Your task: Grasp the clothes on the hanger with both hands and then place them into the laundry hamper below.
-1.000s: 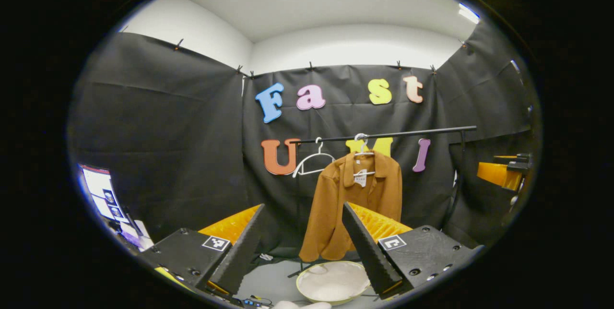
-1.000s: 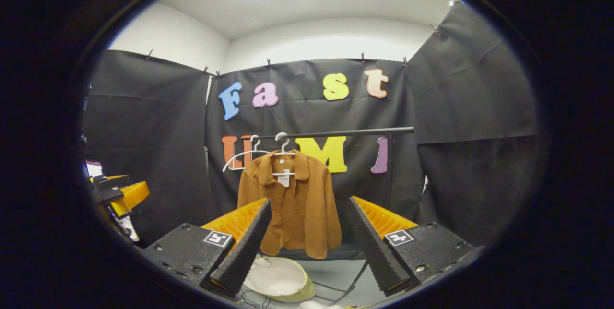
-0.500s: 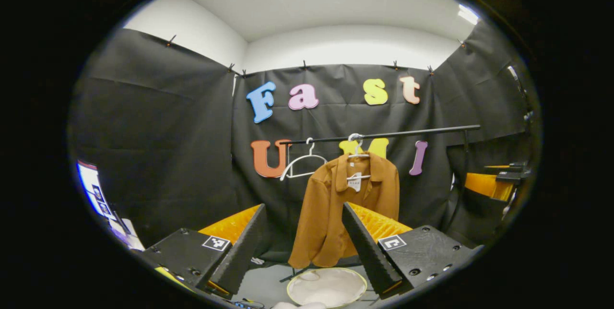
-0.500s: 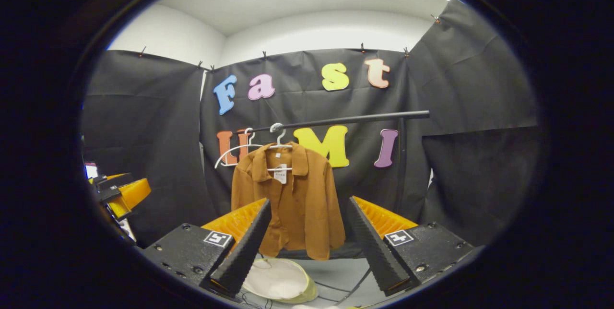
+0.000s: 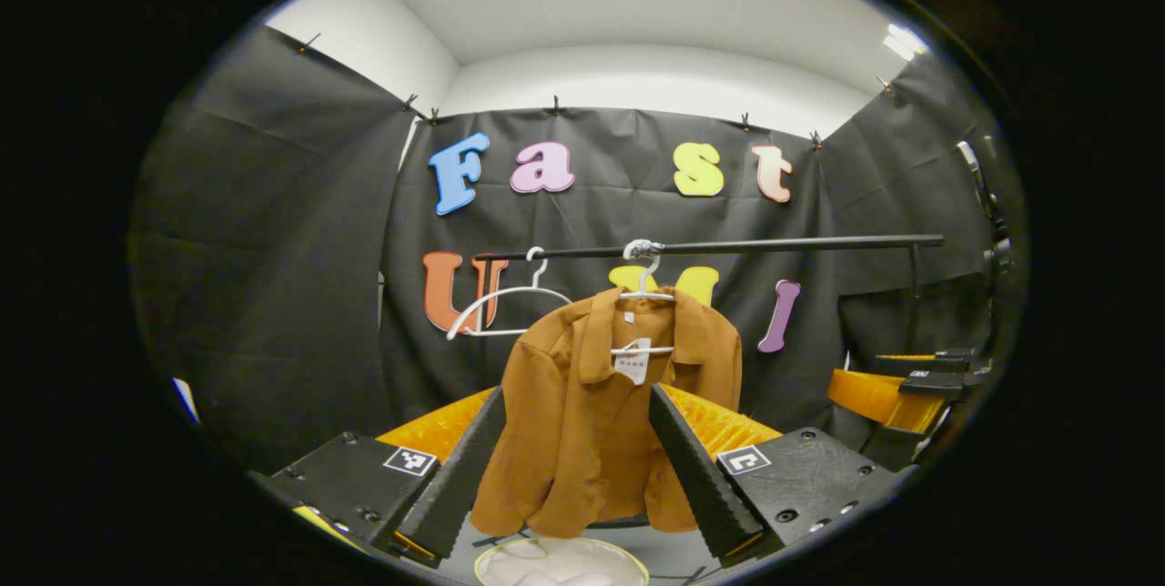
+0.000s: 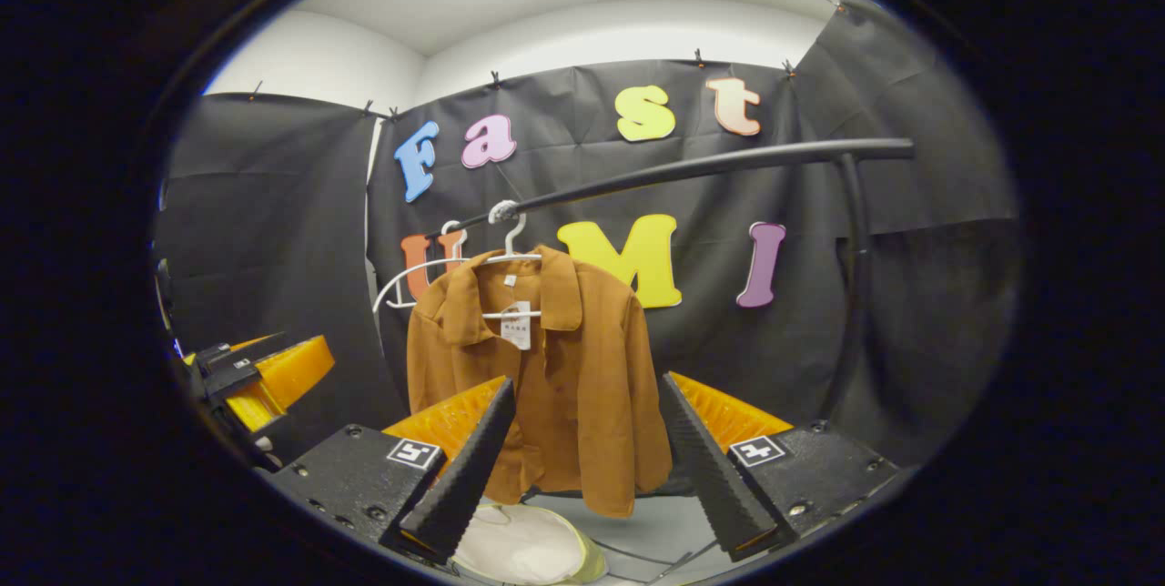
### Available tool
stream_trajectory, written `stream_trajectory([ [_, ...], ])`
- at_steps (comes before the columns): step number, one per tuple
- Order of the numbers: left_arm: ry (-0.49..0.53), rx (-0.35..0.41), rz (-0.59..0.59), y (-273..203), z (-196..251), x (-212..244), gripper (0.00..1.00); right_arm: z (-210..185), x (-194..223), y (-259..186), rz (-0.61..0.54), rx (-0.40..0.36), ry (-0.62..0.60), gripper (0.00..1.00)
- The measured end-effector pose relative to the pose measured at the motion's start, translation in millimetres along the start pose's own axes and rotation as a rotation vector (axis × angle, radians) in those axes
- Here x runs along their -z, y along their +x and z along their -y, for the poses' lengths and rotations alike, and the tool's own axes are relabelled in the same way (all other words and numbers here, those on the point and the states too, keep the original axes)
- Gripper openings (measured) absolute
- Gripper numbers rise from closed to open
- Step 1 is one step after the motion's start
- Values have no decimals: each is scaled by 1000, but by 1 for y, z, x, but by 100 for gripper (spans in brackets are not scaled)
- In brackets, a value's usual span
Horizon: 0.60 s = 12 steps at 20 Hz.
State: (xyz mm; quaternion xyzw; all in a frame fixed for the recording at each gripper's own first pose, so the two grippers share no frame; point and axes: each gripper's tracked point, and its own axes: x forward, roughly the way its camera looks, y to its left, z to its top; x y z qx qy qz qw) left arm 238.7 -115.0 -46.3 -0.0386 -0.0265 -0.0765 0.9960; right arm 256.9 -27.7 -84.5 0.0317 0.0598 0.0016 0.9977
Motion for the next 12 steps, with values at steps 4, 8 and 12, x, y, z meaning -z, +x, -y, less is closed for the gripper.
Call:
stream_trajectory([
  [4,54,18,-1,62,23,33,100,-3,12,70,-34,-33,-6,99],
  [8,72,19,-40,116,31,59,99,-10,24,136,-51,-82,-37,94],
  [12,87,-6,-17,164,25,58,96,-14,34,189,-74,-121,-63,90],
])
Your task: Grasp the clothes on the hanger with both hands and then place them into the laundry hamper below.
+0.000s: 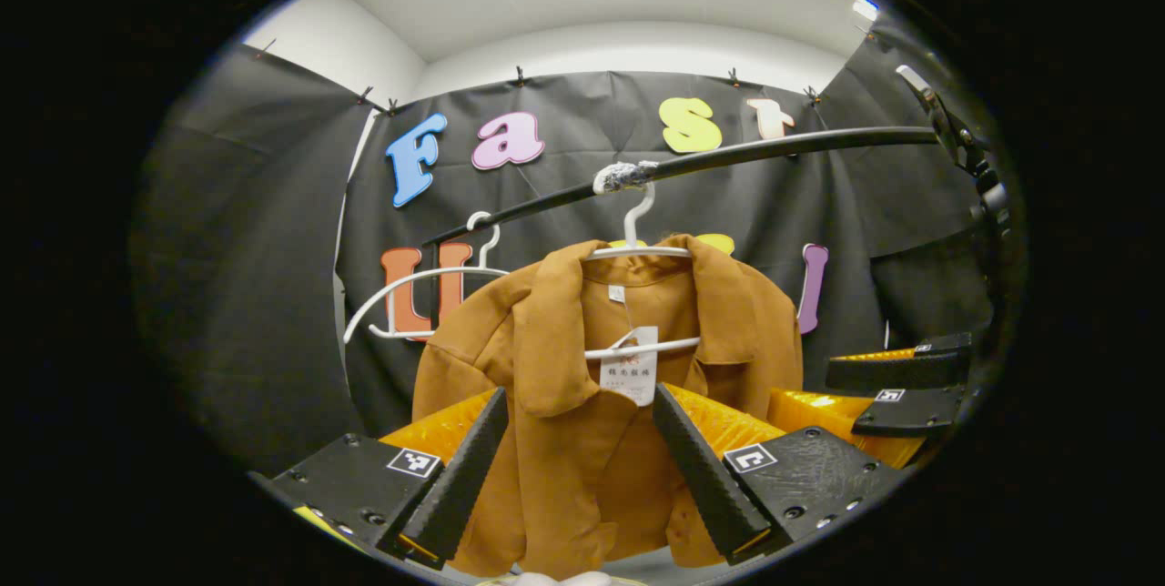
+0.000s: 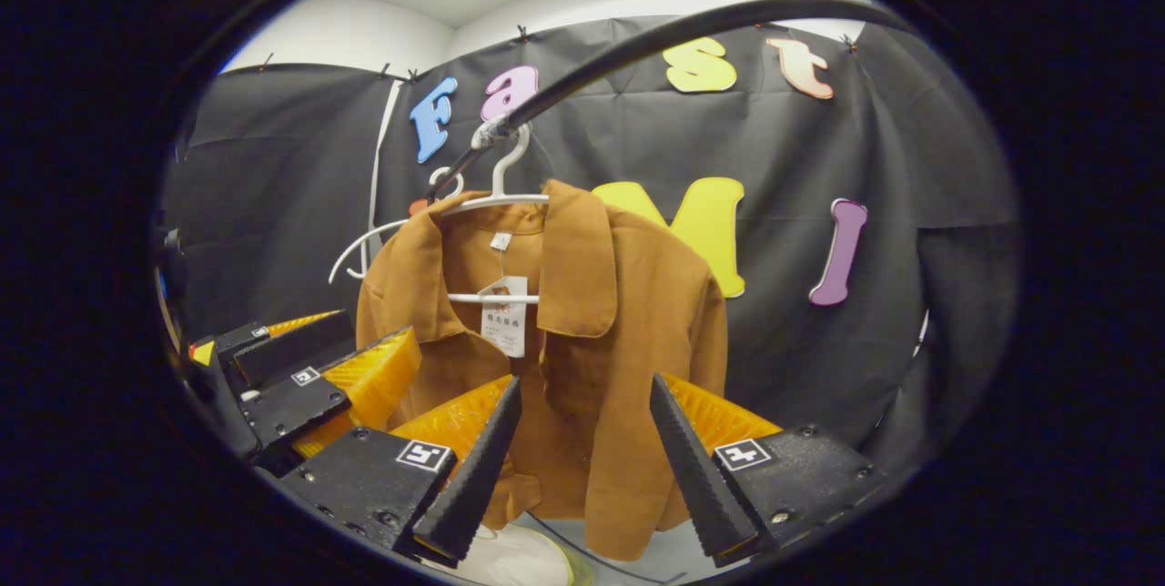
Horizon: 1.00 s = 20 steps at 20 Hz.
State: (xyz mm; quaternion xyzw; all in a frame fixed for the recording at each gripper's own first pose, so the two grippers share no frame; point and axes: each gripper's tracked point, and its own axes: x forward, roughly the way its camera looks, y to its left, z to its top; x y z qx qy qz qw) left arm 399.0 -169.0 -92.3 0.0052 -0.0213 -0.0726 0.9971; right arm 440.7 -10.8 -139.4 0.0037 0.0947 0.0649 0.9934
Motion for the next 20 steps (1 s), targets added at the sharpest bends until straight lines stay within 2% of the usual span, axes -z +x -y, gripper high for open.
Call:
stream_trajectory([
  [4,-17,-15,0,39,-7,3,98,-6,-6,37,-14,-46,23,90],
  [6,-33,16,-13,48,0,16,100,-8,-3,48,-17,-67,13,89],
  [8,-27,26,3,51,4,30,96,-8,7,58,-32,-72,-3,89],
  [9,-23,35,15,53,8,35,100,-10,11,63,-41,-87,-8,88],
  [11,-11,48,23,59,16,47,96,-13,19,71,-64,-123,12,86],
  [12,-12,55,9,62,19,54,96,-11,21,73,-71,-133,27,76],
  [14,-25,89,-19,63,30,63,100,-6,21,70,-77,-152,53,71],
  [15,-7,88,5,63,32,60,96,-3,21,68,-76,-157,50,74],
  [16,16,83,8,66,31,64,100,-1,21,66,-80,-165,50,75],
  [17,37,83,-3,71,32,70,95,0,23,68,-85,-168,46,74],
  [18,59,75,-9,76,34,75,100,1,24,69,-90,-177,44,71],
  [20,84,46,-6,85,28,77,98,4,24,66,-87,-186,42,75],
])
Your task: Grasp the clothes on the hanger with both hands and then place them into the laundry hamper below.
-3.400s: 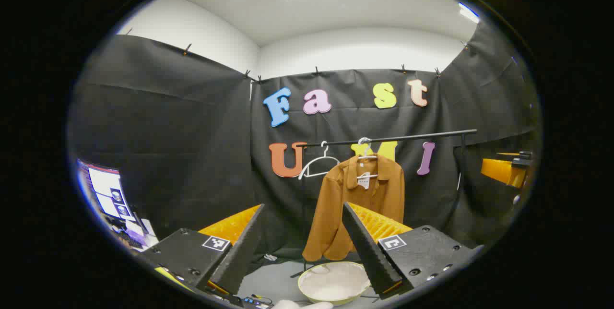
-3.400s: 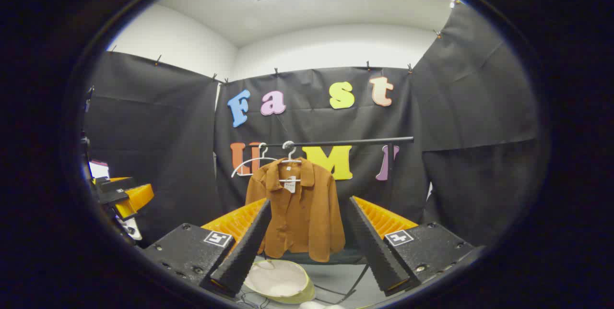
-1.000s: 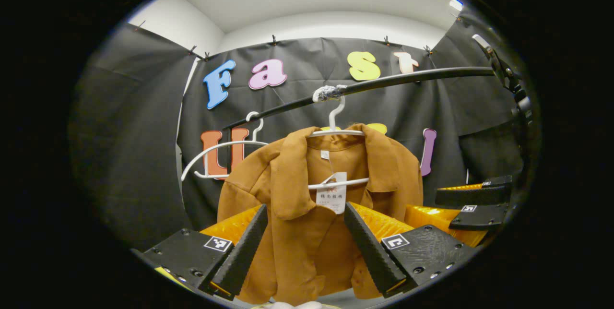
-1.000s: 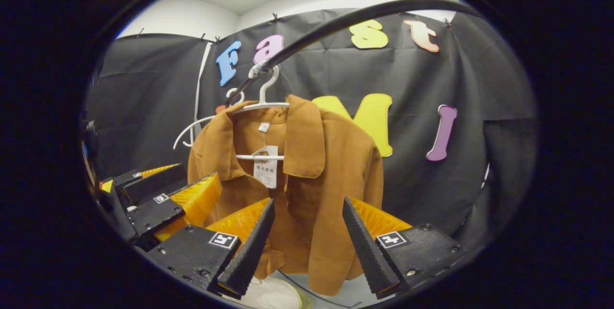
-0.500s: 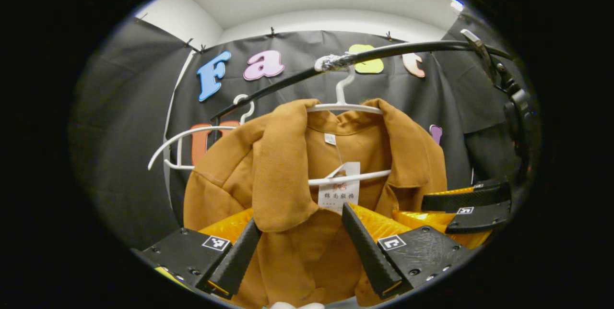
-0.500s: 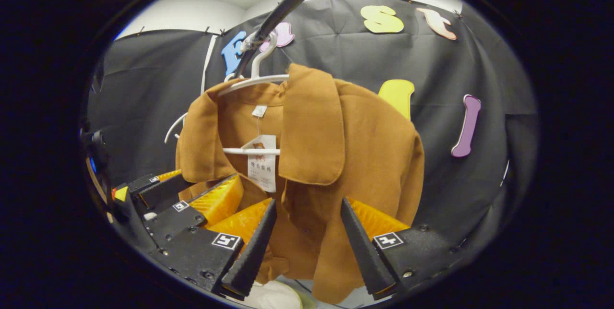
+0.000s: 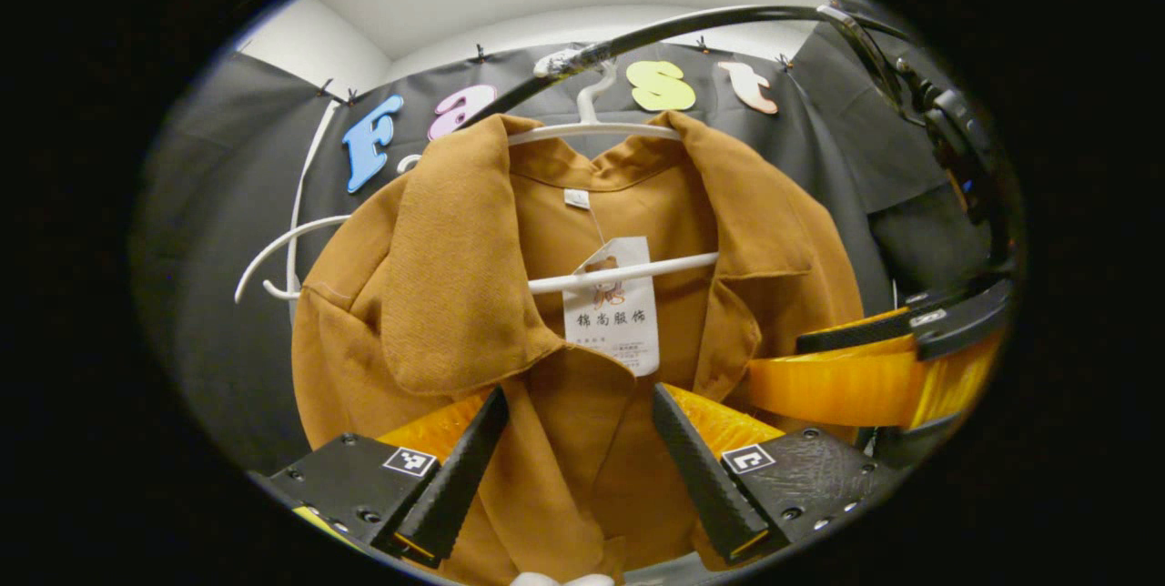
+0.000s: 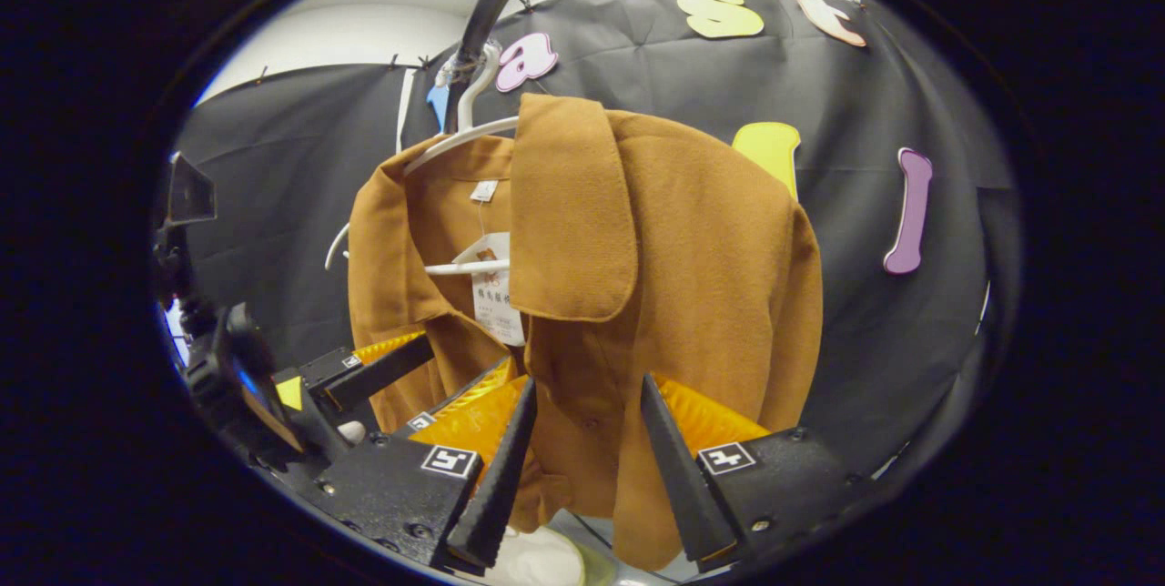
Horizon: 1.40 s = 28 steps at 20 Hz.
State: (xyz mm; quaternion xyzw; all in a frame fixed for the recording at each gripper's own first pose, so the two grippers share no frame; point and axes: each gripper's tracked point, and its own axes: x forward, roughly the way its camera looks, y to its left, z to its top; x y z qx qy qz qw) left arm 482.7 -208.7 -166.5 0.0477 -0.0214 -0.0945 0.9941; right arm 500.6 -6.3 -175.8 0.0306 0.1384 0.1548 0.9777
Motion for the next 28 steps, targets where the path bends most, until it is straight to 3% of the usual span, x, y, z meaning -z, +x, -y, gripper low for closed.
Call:
stream_trajectory([
  [3,-7,-46,3,15,-10,0,98,6,1,-3,10,-1,-2,75],
  [4,-21,-40,7,19,-7,-3,98,6,3,-1,4,2,-4,71],
  [7,-47,12,37,22,7,-10,99,1,2,2,-5,-16,2,74],
  [12,-25,-1,17,25,-4,-7,98,1,-7,3,9,-12,-25,70],
  [15,-35,-39,-27,20,-22,-3,67,-10,-15,11,25,8,17,66],
  [17,-45,-53,-36,21,-30,-4,46,-22,-17,22,28,26,11,55],
  [18,-55,-44,-41,19,-32,-3,45,-32,-15,25,20,4,27,60],
  [20,-58,-33,-42,15,-32,-2,45,-43,-15,31,23,-15,48,56],
  [22,-35,-67,-36,13,-42,-1,45,-36,-17,39,34,36,34,61],
  [23,-44,-69,-38,14,-44,0,30,-32,-18,41,41,55,31,61],
  [24,-50,-61,-47,12,-42,1,14,-16,-22,42,62,136,29,47],
  [25,-46,-53,-53,9,-41,2,19,-6,-28,46,90,176,34,33],
  [26,-38,-66,-54,10,-44,0,20,-6,-26,45,78,172,43,18],
  [27,-38,-83,-62,5,-48,4,10,-20,-18,47,57,110,69,4],
  [28,-58,-78,-64,7,-53,3,0,-21,-14,44,46,97,83,5],
])
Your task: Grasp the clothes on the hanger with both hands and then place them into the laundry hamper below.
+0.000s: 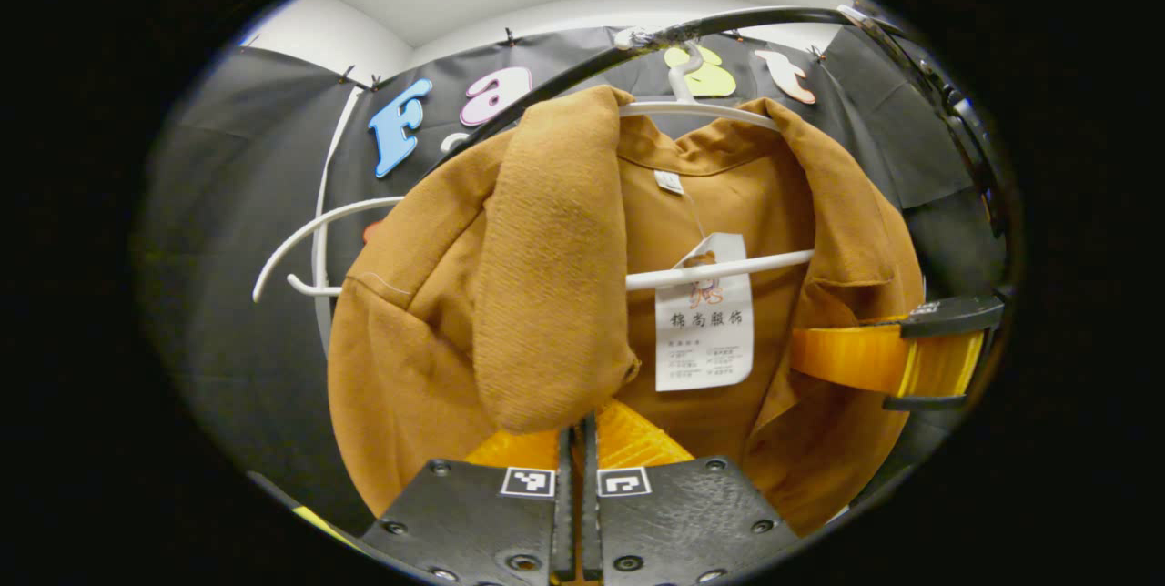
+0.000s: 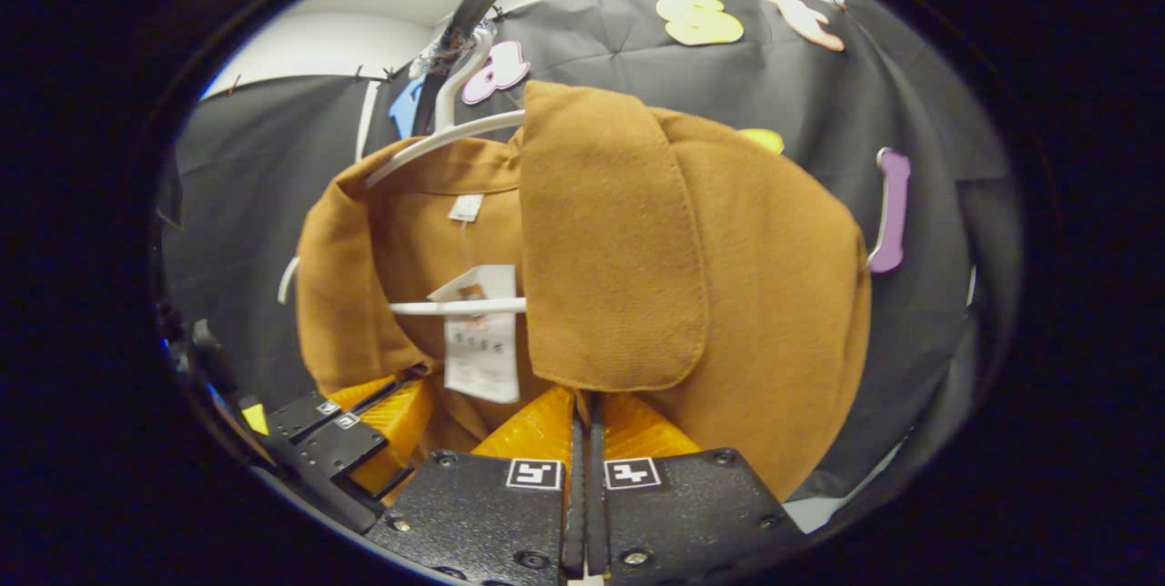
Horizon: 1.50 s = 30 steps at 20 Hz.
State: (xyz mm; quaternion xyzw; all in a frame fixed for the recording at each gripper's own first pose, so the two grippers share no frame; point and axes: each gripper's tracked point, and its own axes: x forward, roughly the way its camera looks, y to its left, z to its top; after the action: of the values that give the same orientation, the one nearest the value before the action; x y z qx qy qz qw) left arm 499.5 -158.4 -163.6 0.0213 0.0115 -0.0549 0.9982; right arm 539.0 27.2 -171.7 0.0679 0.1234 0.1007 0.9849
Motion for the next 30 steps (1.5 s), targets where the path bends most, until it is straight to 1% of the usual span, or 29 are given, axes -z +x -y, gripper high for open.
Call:
stream_trajectory([
  [1,-23,12,-4,-4,0,-2,7,9,-4,-4,10,5,-6,4],
  [2,-40,21,-13,-10,0,-3,7,16,-8,-8,23,4,-3,3],
  [3,-58,37,-13,-16,0,-5,3,22,-9,-15,27,-3,13,4],
  [4,-62,34,-9,-23,-3,-6,7,29,-9,-21,29,3,34,4],
  [5,-67,39,-12,-30,-5,-6,3,36,-8,-27,30,8,48,4],
  [9,-111,40,-8,-53,-18,-14,2,57,-16,-44,51,33,63,4],
  [12,-123,63,-5,-65,-17,-18,3,55,-22,-52,73,8,64,4],
  [13,-133,84,-5,-71,-14,-18,5,54,-23,-57,76,-3,57,4],
  [14,-142,111,-3,-72,-6,-19,0,56,-25,-64,84,2,48,3],
  [16,-131,147,-1,-80,5,-22,0,54,-27,-69,88,-5,32,4],
  [17,-127,169,7,-83,13,-23,5,53,-29,-69,89,-13,31,4],
  [18,-119,171,9,-84,16,-22,0,54,-30,-68,90,-14,30,4],
  [19,-116,176,7,-83,22,-20,0,53,-31,-67,91,-17,29,4],
  [20,-116,173,10,-81,25,-18,5,53,-31,-68,90,-18,29,4],
  [21,-116,172,13,-77,28,-17,0,52,-31,-69,88,-22,30,4],
  [22,-119,175,12,-77,31,-16,0,50,-30,-70,87,-26,28,4],
  [23,-126,192,21,-77,38,-16,11,49,-30,-70,87,-26,21,4],
  [24,-122,199,24,-72,43,-16,0,49,-30,-71,87,-28,14,4],
  [25,-113,197,25,-69,45,-15,17,49,-31,-70,88,-29,9,4],
  [28,-89,206,-11,-46,59,-6,48,49,-32,-71,85,-33,-1,4],
  [30,-75,185,-18,-33,62,-5,68,47,-34,-70,83,-35,-3,4],
])
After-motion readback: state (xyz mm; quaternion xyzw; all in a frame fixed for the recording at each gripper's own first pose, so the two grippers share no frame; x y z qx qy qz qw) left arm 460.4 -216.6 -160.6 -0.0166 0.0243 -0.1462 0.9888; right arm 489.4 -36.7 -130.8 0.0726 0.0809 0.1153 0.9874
